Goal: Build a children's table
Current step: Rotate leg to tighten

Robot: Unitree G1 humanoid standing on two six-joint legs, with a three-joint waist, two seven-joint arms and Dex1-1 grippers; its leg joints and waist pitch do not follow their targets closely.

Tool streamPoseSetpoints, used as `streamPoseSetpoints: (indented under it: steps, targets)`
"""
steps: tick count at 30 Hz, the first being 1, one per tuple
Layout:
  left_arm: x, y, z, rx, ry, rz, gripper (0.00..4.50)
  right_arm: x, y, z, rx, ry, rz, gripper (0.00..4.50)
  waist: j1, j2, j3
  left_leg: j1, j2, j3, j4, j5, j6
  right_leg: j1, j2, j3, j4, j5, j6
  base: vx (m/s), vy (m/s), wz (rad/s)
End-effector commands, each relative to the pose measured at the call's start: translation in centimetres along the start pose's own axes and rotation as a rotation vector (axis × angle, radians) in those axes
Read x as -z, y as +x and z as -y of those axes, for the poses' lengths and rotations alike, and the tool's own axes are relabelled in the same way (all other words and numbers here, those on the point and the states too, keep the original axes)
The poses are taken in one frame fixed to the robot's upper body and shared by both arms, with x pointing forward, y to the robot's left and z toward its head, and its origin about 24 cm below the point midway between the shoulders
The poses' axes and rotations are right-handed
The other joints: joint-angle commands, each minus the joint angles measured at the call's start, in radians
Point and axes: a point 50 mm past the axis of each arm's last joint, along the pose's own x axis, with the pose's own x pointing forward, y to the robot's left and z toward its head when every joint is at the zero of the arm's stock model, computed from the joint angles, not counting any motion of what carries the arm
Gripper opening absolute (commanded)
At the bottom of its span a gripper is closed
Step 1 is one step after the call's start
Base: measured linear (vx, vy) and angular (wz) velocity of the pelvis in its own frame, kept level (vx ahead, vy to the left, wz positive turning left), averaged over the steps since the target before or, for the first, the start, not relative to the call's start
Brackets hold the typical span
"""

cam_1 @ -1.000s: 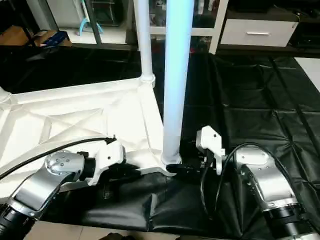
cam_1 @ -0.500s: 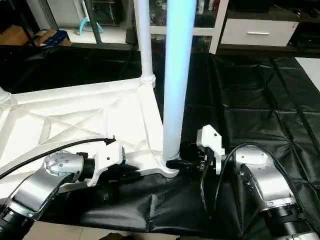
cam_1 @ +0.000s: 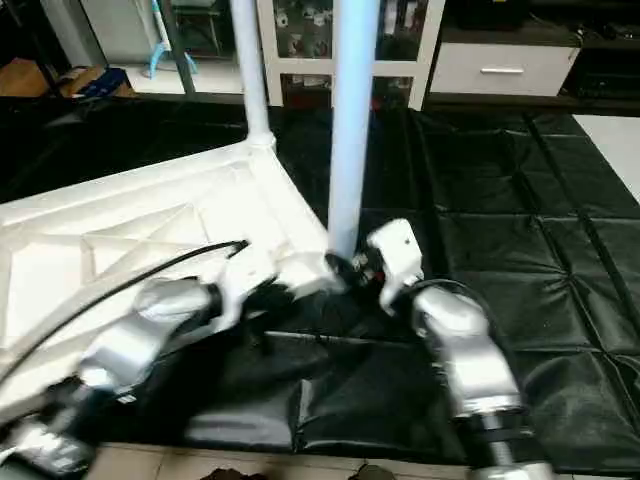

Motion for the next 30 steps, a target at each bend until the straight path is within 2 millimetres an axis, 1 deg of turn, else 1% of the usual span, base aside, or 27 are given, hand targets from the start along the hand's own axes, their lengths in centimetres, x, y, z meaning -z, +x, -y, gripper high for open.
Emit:
streamPoseSetpoints:
  steps: [1,2,3,4,6,9,10,11,12,13,14,15,16,17,18,19,20,21,22,23,24,25,26,27,28,29,30]
  targets:
    - [-0.1,0.5,-0.6,-0.119,-0.018,0.001,0.00,2.6,-0.5,0.3,0.151,0.004,-0.128,1.87,-0.004,-0.017,-0.054,0.034,0.090,-0.063,-0.103,-0.337,-0.024,0.012,-0.053,0.029,-0.076,-0.391,-0.171,0.000,0.000,0.00]
    - [-0.4,1.3,-0.4,-0.135,-0.016,0.005,0.00,2.6,0.1,-0.9,0.173,0.002,-0.112,1.87,-0.005,-0.016,-0.053,0.032,0.090,-0.063,-0.104,-0.345,-0.026,0.009,-0.053,0.030,-0.078,-0.394,-0.166,0.000,0.000,0.00]
    - [-0.5,1.6,-0.3,-0.134,-0.016,0.006,0.00,2.5,0.3,-1.5,0.166,-0.003,-0.100,1.87,-0.005,-0.016,-0.053,0.036,0.088,-0.061,-0.104,-0.356,-0.028,0.005,-0.052,0.030,-0.083,-0.406,-0.156,0.000,0.000,0.00]
    - [-0.7,1.8,-0.2,-0.134,-0.014,0.009,0.00,2.3,0.6,-2.1,0.144,-0.013,-0.084,1.87,-0.002,-0.015,-0.052,0.038,0.088,-0.063,-0.105,-0.367,-0.028,0.005,-0.053,0.030,-0.083,-0.415,-0.149,0.000,0.000,0.00]
    - [-0.8,2.0,-0.1,-0.132,-0.013,0.015,0.00,2.1,0.9,-2.4,0.125,-0.023,-0.069,1.87,-0.002,-0.014,-0.051,0.038,0.090,-0.064,-0.108,-0.384,-0.027,0.005,-0.052,0.029,-0.085,-0.421,-0.141,0.000,0.000,0.00]
    - [-0.9,2.2,-0.1,-0.124,-0.006,0.017,0.00,0.8,1.3,-3.2,0.042,0.114,0.019,1.87,-0.004,-0.009,-0.050,0.038,0.092,-0.067,-0.113,-0.405,-0.023,0.007,-0.052,0.029,-0.085,-0.408,-0.136,0.000,0.000,0.00]
    - [-0.5,2.0,-0.1,-0.110,0.006,0.003,0.00,-0.1,1.1,-3.3,-0.013,0.103,0.075,2.57,-0.004,-0.009,-0.049,0.038,0.093,-0.067,-0.114,-0.409,-0.025,0.006,-0.052,0.028,-0.086,-0.410,-0.135,0.000,0.000,0.00]
    - [-0.5,2.0,-0.1,-0.110,0.006,0.003,0.00,-0.1,1.1,-3.3,-0.013,0.103,0.075,2.57,-0.004,-0.010,-0.052,0.036,0.094,-0.069,-0.115,-0.403,-0.024,0.012,-0.053,0.026,-0.084,-0.394,-0.136,0.000,0.000,0.00]
    - [-0.4,1.9,-0.1,-0.107,0.010,0.000,0.00,-0.3,1.0,-3.3,-0.029,0.100,0.088,2.57,-0.002,-0.011,-0.055,0.034,0.094,-0.066,-0.115,-0.372,-0.016,0.014,-0.053,0.027,-0.082,-0.355,-0.143,0.000,0.000,0.00]
    - [-0.3,1.8,-0.1,-0.100,0.012,-0.001,0.00,-0.4,0.9,-3.2,-0.032,0.101,0.095,2.70,-0.003,-0.012,-0.053,0.031,0.095,-0.065,-0.116,-0.362,-0.011,0.014,-0.054,0.028,-0.082,-0.342,-0.147,0.000,0.000,0.00]
    - [0.1,1.3,0.0,-0.056,0.027,-0.001,0.00,-0.9,0.7,-2.7,-0.059,0.089,0.114,2.70,-0.004,-0.011,-0.053,0.025,0.094,-0.067,-0.116,-0.351,-0.002,0.019,-0.057,0.027,-0.080,-0.337,-0.153,0.000,0.000,0.00]
    - [0.2,1.1,0.2,-0.033,0.036,0.001,0.00,-1.1,0.6,-2.6,-0.076,0.080,0.119,2.98,-0.005,-0.015,-0.054,0.020,0.095,-0.067,-0.116,-0.338,0.010,0.025,-0.059,0.026,-0.077,-0.330,-0.157,0.000,0.000,0.00]
    - [0.3,1.0,0.3,-0.013,0.042,0.002,0.00,-1.2,0.5,-2.5,-0.093,0.077,0.123,3.04,-0.007,-0.014,-0.053,0.019,0.096,-0.069,-0.116,-0.327,0.016,0.025,-0.061,0.026,-0.077,-0.327,-0.165,0.000,0.000,0.00]
    - [0.5,0.8,0.4,0.010,0.044,-0.004,0.00,-1.3,0.4,-2.2,-0.118,0.073,0.121,3.04,-0.009,-0.013,-0.053,0.023,0.097,-0.066,-0.114,-0.326,0.018,0.021,-0.060,0.026,-0.078,-0.327,-0.172,0.000,0.000,0.00]
    - [1.3,0.0,1.2,0.106,0.060,-0.032,0.00,-1.4,0.0,-1.4,-0.180,0.000,0.097,3.04,-0.007,-0.015,-0.054,0.024,0.098,-0.068,-0.113,-0.321,0.020,0.024,-0.062,0.026,-0.078,-0.320,-0.177,0.000,0.000,0.00]
    - [1.3,0.0,1.2,0.106,0.060,-0.032,0.00,-1.4,0.0,-1.4,-0.180,0.000,0.097,3.24,-0.009,-0.016,-0.055,0.019,0.098,-0.069,-0.113,-0.306,0.026,0.029,-0.064,0.026,-0.073,-0.304,-0.185,0.000,0.000,0.00]
    - [1.7,-0.4,1.6,0.156,0.065,-0.038,0.00,-1.4,-0.3,-1.0,-0.216,-0.048,0.080,3.39,-0.011,-0.011,-0.053,0.016,0.099,-0.067,-0.114,-0.288,0.037,0.030,-0.063,0.025,-0.072,-0.290,-0.194,0.000,0.000,0.00]
    - [1.9,-0.7,1.9,0.183,0.069,-0.037,0.00,-1.5,-0.4,-0.8,-0.240,-0.062,0.073,3.39,-0.009,-0.011,-0.054,0.028,0.099,-0.062,-0.110,-0.288,0.040,0.020,-0.059,0.026,-0.074,-0.278,-0.203,0.000,0.000,0.00]
    - [2.0,-0.9,2.1,0.213,0.073,-0.037,0.00,-1.5,-0.6,-0.6,-0.266,-0.077,0.066,3.39,-0.008,-0.012,-0.055,0.030,0.099,-0.061,-0.109,-0.282,0.044,0.021,-0.058,0.026,-0.073,-0.264,-0.208,0.000,0.000,0.00]
    - [2.4,-1.7,2.8,0.294,0.084,-0.034,0.00,-1.8,-1.2,-0.2,-0.352,-0.102,0.055,3.39,-0.005,-0.010,-0.056,0.023,0.102,-0.062,-0.109,-0.245,0.064,0.029,-0.062,0.026,-0.065,-0.217,-0.227,0.000,0.000,0.00]
    - [2.5,-2.0,3.0,0.316,0.087,-0.034,0.00,-1.8,-1.5,-0.1,-0.383,-0.110,0.053,3.39,-0.002,-0.009,-0.057,0.026,0.104,-0.062,-0.108,-0.234,0.070,0.029,-0.062,0.027,-0.064,-0.199,-0.232,0.000,0.000,0.00]
    - [2.6,-2.4,3.3,0.351,0.091,-0.032,0.00,-2.0,-2.0,0.1,-0.444,-0.127,0.048,3.39,0.008,-0.006,-0.058,0.040,0.105,-0.056,-0.104,-0.214,0.082,0.021,-0.056,0.027,-0.062,-0.162,-0.239,0.000,0.000,0.00]
    - [2.7,-2.9,3.5,0.379,0.093,-0.029,0.00,-2.0,-2.5,0.2,-0.500,-0.146,0.042,3.39,0.010,-0.007,-0.059,0.042,0.105,-0.053,-0.101,-0.197,0.088,0.021,-0.054,0.027,-0.057,-0.129,-0.246,0.064,0.003,0.10]
    - [2.7,-3.4,3.7,0.401,0.090,-0.022,0.00,-2.0,-3.4,0.3,-0.585,-0.170,0.024,3.39,0.014,-0.005,-0.063,0.036,0.105,-0.054,-0.098,-0.131,0.105,0.029,-0.054,0.024,-0.043,-0.050,-0.262,0.065,0.010,0.05]
    - [2.7,-3.4,3.7,0.403,0.090,-0.021,0.00,-2.0,-3.5,0.3,-0.595,-0.172,0.021,3.39,0.020,-0.004,-0.065,0.038,0.104,-0.053,-0.093,-0.080,0.125,0.029,-0.051,0.022,-0.035,0.016,-0.272,0.065,0.010,0.05]
    - [2.7,-4.0,3.7,0.421,0.085,-0.014,0.00,-1.8,-4.4,0.5,-0.673,-0.189,-0.004,3.39,0.025,-0.012,-0.067,0.035,0.103,-0.051,-0.088,-0.044,0.148,0.034,-0.055,0.023,-0.029,0.054,-0.283,0.000,0.000,0.00]
    - [2.7,-4.0,3.7,0.421,0.085,-0.014,0.00,-1.8,-4.4,0.5,-0.673,-0.189,-0.004,3.39,0.029,-0.010,-0.067,0.035,0.104,-0.050,-0.087,-0.036,0.155,0.034,-0.058,0.023,-0.030,0.058,-0.285,0.000,0.000,0.00]
